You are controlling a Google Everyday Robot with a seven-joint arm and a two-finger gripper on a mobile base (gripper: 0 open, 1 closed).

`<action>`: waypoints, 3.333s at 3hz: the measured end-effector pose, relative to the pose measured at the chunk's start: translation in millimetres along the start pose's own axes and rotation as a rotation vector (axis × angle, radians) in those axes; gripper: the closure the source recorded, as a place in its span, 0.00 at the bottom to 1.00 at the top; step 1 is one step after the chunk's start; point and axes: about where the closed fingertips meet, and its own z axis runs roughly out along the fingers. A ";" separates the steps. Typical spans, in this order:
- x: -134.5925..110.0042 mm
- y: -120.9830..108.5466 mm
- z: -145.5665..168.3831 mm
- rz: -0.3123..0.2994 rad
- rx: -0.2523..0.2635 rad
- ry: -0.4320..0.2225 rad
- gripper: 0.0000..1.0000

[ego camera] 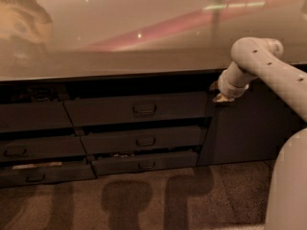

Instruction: Open top drawer

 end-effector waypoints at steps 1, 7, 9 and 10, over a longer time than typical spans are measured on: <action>-0.6 -1.5 -5.3 0.000 0.000 0.000 1.00; -1.9 9.6 -19.3 -0.009 -0.001 -0.001 1.00; -1.8 19.9 -20.7 -0.014 0.002 -0.003 1.00; -1.2 27.5 -20.1 -0.017 0.003 -0.003 1.00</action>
Offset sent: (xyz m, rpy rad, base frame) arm -0.2681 -0.0646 -0.2243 0.0104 0.0260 0.0685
